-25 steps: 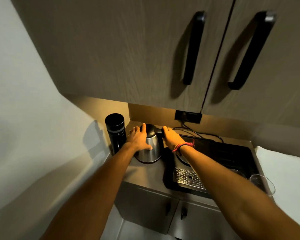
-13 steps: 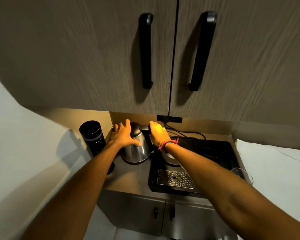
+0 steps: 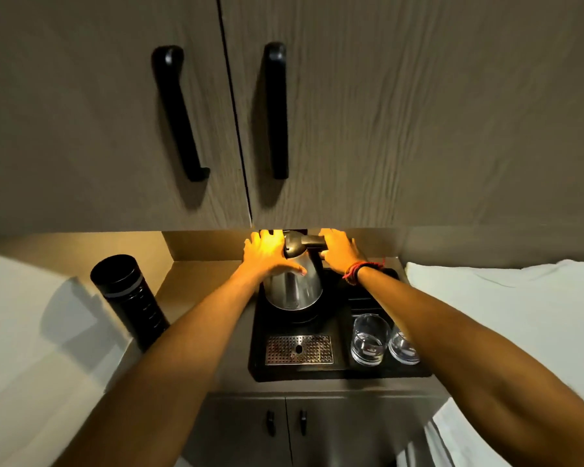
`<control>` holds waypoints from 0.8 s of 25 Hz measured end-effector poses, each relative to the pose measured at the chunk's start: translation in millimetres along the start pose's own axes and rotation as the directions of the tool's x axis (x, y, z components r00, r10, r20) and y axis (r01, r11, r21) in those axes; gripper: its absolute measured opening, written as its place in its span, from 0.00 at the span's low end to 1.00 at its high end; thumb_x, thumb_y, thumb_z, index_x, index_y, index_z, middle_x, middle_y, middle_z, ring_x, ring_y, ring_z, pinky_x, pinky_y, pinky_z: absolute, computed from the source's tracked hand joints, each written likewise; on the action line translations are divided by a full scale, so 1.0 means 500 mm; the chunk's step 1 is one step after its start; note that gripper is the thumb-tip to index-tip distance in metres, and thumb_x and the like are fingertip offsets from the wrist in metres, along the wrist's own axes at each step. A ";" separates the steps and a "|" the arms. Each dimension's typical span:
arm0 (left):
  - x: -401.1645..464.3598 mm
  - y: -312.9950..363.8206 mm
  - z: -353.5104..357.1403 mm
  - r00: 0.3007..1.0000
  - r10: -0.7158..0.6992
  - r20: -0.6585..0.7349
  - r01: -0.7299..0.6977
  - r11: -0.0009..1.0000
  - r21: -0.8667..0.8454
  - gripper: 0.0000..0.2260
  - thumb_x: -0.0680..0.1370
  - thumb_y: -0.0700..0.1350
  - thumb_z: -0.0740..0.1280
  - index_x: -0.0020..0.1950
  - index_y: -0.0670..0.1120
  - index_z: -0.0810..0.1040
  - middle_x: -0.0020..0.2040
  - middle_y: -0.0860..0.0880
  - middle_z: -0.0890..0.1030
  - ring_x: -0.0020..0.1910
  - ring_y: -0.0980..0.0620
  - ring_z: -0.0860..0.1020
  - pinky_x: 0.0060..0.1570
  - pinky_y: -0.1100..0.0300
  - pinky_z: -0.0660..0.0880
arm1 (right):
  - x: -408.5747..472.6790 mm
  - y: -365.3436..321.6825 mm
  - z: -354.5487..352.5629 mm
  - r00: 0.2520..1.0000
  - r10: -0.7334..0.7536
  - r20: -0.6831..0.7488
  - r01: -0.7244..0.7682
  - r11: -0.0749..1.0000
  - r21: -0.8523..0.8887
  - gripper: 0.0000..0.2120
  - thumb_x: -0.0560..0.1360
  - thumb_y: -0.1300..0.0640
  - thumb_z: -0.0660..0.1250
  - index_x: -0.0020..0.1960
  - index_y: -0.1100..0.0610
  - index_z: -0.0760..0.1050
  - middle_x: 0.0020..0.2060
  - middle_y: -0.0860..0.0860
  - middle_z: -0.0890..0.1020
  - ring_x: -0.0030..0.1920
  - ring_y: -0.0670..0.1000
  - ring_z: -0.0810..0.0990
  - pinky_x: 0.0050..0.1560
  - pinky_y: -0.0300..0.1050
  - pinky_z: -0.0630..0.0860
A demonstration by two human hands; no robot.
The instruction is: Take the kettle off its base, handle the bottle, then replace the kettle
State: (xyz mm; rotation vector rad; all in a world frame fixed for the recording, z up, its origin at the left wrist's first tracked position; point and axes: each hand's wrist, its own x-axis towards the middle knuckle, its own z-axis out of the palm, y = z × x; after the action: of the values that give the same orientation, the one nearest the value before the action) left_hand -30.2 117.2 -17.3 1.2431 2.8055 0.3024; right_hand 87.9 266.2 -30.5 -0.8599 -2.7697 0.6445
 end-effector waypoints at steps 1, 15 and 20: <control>-0.003 0.015 0.011 1.000 0.015 -0.009 -0.015 1.000 0.003 0.47 0.59 0.73 0.74 0.66 0.43 0.68 0.63 0.39 0.74 0.65 0.36 0.70 0.62 0.41 0.71 | -0.004 0.006 -0.003 0.999 -0.018 -0.046 0.018 1.000 -0.002 0.15 0.75 0.66 0.64 0.61 0.60 0.73 0.60 0.60 0.78 0.59 0.61 0.79 0.58 0.54 0.76; -0.054 0.008 0.049 0.997 0.073 0.035 -0.076 0.994 0.082 0.53 0.69 0.70 0.70 0.81 0.50 0.44 0.79 0.43 0.59 0.77 0.40 0.56 0.71 0.29 0.54 | -0.055 0.058 0.042 0.976 -0.141 -0.166 0.072 0.928 -0.364 0.24 0.81 0.61 0.57 0.76 0.63 0.58 0.75 0.60 0.65 0.62 0.62 0.78 0.53 0.56 0.80; -0.125 0.019 0.029 0.991 0.119 -0.058 -0.107 0.979 0.175 0.49 0.74 0.62 0.69 0.81 0.46 0.41 0.82 0.42 0.48 0.80 0.43 0.46 0.74 0.32 0.49 | -0.109 0.028 0.036 0.977 -0.099 -0.189 0.013 0.912 -0.410 0.35 0.78 0.67 0.59 0.79 0.63 0.43 0.79 0.61 0.51 0.78 0.68 0.51 0.76 0.63 0.60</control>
State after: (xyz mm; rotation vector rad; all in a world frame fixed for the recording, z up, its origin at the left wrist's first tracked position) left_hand 20.7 79.7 -31.1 1.4574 2.8764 0.1115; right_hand 134.2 239.1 -54.8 -0.8555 -2.7603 -0.0441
